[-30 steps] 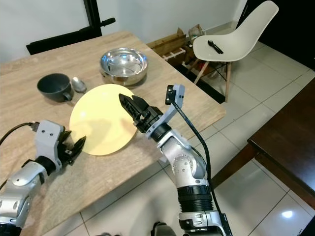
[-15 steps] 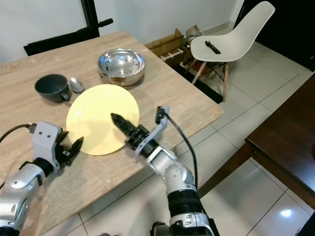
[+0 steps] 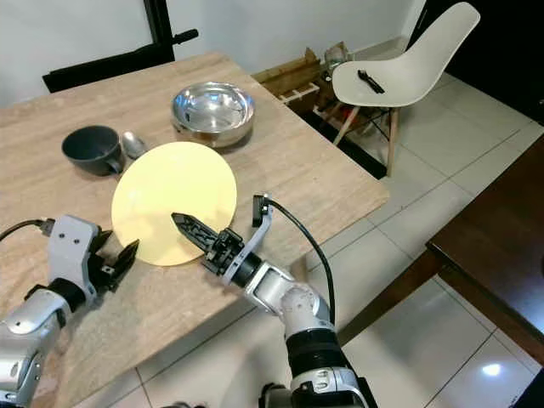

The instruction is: Setting the table

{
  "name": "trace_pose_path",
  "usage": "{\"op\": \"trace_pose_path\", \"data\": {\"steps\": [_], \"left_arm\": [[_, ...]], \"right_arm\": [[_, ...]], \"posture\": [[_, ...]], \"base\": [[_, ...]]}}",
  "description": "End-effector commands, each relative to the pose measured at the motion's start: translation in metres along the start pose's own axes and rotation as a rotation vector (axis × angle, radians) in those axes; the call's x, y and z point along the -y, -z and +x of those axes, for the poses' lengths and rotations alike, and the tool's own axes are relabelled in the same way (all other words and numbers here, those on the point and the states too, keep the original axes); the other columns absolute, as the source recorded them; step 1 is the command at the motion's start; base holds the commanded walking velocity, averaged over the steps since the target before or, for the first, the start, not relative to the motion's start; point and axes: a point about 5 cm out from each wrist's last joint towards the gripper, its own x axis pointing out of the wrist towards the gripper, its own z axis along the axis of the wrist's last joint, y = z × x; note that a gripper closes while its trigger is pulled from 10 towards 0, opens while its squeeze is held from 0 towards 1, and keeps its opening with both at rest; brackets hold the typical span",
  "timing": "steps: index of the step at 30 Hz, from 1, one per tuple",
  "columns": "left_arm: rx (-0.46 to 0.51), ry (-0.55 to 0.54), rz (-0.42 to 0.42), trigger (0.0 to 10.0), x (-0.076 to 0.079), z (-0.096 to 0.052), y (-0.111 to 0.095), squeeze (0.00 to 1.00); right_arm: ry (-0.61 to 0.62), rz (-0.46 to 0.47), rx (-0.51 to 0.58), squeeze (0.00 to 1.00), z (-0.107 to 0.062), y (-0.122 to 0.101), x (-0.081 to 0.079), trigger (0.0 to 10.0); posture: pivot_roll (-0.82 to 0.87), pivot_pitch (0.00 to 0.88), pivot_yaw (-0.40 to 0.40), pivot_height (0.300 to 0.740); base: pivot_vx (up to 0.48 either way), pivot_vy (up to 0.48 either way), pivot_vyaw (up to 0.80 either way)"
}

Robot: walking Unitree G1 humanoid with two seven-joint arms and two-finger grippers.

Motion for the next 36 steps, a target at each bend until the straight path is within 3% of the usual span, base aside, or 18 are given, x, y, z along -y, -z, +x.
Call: {"op": "trace_pose_path", "data": {"steps": [1,5,7,8,11,12,13,14,17,20,22,23,27,28,33,36], "left_arm": [[-0.140,-0.002,-0.030,10.0,0.003,-0.008,0.029,0.00],[-0.143,-0.005,-0.033,10.0,0.004,-0.008,0.030,0.00],[-0.146,-0.005,-0.034,10.0,0.005,-0.009,0.031,0.00],[-0.147,-0.005,-0.034,10.0,0.006,-0.009,0.032,0.00],[-0.149,-0.004,-0.034,10.0,0.007,-0.009,0.032,0.00],[-0.149,-0.003,-0.034,10.0,0.007,-0.009,0.032,0.00],[-0.150,-0.002,-0.033,10.0,0.008,-0.009,0.032,0.00],[-0.151,0.000,-0.033,10.0,0.008,-0.008,0.033,0.00],[-0.151,0.000,-0.033,10.0,0.008,-0.007,0.033,0.00],[-0.150,0.001,-0.035,10.0,0.009,-0.007,0.033,0.00],[-0.150,0.001,-0.035,10.0,0.009,-0.007,0.033,0.00],[-0.150,0.001,-0.036,10.0,0.009,-0.006,0.032,0.00],[-0.153,0.004,-0.033,10.0,0.008,-0.005,0.033,0.00],[-0.153,0.004,-0.033,10.0,0.008,-0.005,0.033,0.00],[-0.149,0.002,-0.029,10.0,0.006,-0.003,0.031,0.00],[-0.149,0.000,-0.027,10.0,0.005,-0.003,0.031,0.00]], "right_arm": [[-0.085,0.077,-0.006,0.00,0.019,0.018,-0.011,0.0],[-0.076,0.055,-0.017,0.00,0.018,0.018,-0.011,0.0],[-0.048,-0.025,-0.018,0.00,0.016,0.012,-0.011,0.0],[-0.028,-0.115,-0.023,0.00,0.014,0.007,-0.012,10.0],[0.011,-0.330,-0.018,0.00,0.011,-0.007,-0.019,10.0],[0.022,-0.386,-0.003,0.43,0.010,-0.013,-0.023,10.0],[0.025,-0.435,0.029,1.00,0.007,-0.023,-0.029,10.0],[0.029,-0.502,0.099,1.00,0.001,-0.043,-0.041,10.0],[0.039,-0.555,0.161,1.00,-0.007,-0.059,-0.050,10.0],[0.099,-0.629,0.261,1.00,-0.027,-0.087,-0.055,10.0],[0.099,-0.629,0.261,1.00,-0.027,-0.087,-0.055,10.0],[0.167,-0.676,0.334,1.00,-0.047,-0.106,-0.054,10.0],[0.309,-0.682,0.399,1.00,-0.076,-0.121,-0.035,10.0],[0.309,-0.682,0.399,1.00,-0.076,-0.121,-0.035,10.0],[0.431,-0.583,0.372,1.00,-0.085,-0.108,0.001,10.0],[0.453,-0.537,0.358,1.00,-0.082,-0.099,0.013,10.0]], "posture": [[-0.01,0.104,0.017,0.740],[-0.01,0.103,0.015,0.740],[-0.01,0.101,0.015,0.740],[-0.01,0.100,0.015,0.740],[-0.02,0.096,0.019,0.740],[-0.02,0.096,0.019,0.740],[-0.02,0.095,0.020,0.740],[-0.03,0.090,0.020,0.740],[-0.03,0.090,0.020,0.740],[-0.03,0.089,0.020,0.740],[-0.03,0.089,0.020,0.740],[-0.04,0.092,0.024,0.740],[-0.04,0.089,0.031,0.740],[-0.04,0.089,0.031,0.740],[-0.04,0.089,0.031,0.740],[-0.03,0.089,0.033,0.740]], "base": [[0.000,0.000,0.00],[0.000,0.000,0.00],[0.000,0.000,0.00],[0.000,0.000,0.00],[0.000,0.000,0.00],[0.000,0.000,0.00],[0.000,0.000,0.00],[0.000,0.000,0.00],[0.000,0.000,0.00],[0.000,0.000,0.00],[0.000,0.000,0.00],[0.000,0.000,0.00],[0.000,0.000,0.00],[0.000,0.000,0.00],[0.000,0.000,0.00],[0.000,0.000,0.00]]}}
